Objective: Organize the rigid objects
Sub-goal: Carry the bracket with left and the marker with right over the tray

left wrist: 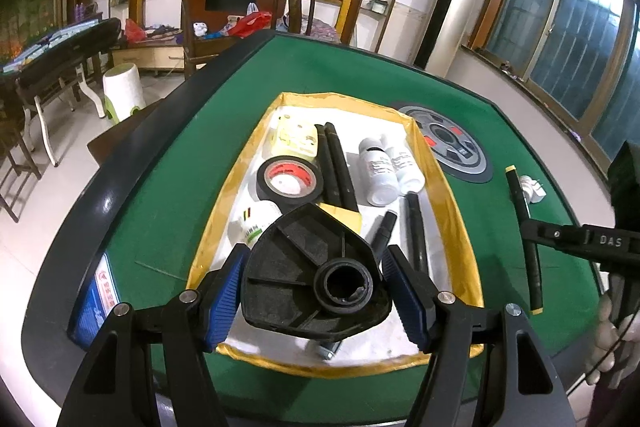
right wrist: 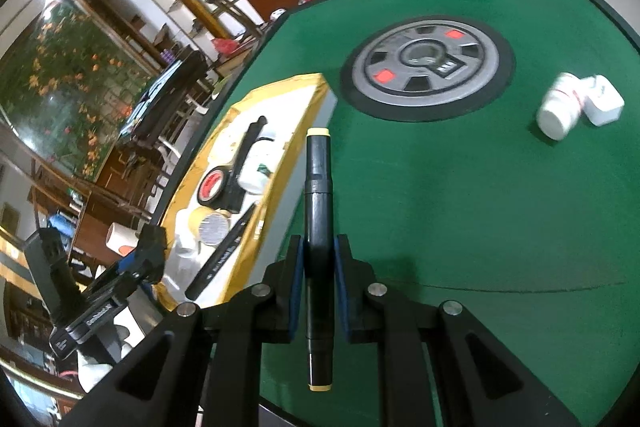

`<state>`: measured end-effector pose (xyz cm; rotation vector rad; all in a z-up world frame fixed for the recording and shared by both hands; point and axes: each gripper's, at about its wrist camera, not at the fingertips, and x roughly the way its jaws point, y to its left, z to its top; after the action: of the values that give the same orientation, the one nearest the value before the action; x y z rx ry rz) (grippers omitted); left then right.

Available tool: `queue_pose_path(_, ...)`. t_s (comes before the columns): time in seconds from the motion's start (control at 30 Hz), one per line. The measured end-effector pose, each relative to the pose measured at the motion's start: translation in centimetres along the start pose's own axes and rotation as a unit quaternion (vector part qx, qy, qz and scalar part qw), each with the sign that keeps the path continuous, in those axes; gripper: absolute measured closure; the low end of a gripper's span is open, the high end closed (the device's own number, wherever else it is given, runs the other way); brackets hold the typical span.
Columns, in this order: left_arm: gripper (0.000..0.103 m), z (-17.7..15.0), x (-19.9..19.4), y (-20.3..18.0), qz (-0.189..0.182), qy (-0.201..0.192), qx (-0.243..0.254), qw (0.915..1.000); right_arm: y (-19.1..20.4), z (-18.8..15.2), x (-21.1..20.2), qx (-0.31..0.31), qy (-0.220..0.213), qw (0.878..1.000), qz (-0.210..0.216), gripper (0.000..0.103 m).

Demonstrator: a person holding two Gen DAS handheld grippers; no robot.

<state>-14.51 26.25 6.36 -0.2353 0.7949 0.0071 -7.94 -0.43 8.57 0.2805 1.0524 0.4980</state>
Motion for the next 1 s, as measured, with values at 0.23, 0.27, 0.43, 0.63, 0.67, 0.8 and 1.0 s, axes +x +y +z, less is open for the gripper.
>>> queue_pose_path(0.23,0.032,0.6,1.4,0.0,0.022,0.005,0.015,0.9996,2.2,0.8,2.0,-0.016,0.018,1.0,0.006,0.088)
queue_pose_path(0.27,0.032,0.7,1.6,0.1,0.024,0.008,0.016,0.9995,2.6,0.9,2.3,-0.018,0.021,1.0,0.006,0.088)
queue_pose_path(0.43,0.032,1.2,2.5,0.5,0.022,0.02,0.01,0.9995,4.3,1.8,3.9,-0.029,0.031,0.999,0.007,0.088)
queue_pose_path(0.63,0.032,1.4,2.8,0.5,0.024,0.024,0.015,0.9993,6.4,2.8,5.5,-0.045,0.041,0.998,0.005,0.088)
queue_pose_path(0.67,0.032,1.4,2.9,0.5,0.025,0.025,0.017,0.9992,6.7,3.1,5.8,-0.047,0.042,0.998,0.005,0.088)
queue_pose_path(0.8,0.032,1.5,3.3,0.6,0.018,0.033,0.021,0.9991,8.0,4.2,6.9,-0.059,0.043,0.997,0.0,0.088)
queue_pose_path(1.0,0.032,1.8,3.4,0.8,0.02,0.03,0.027,0.999,9.9,5.7,8.5,-0.081,0.044,0.996,-0.017,0.088)
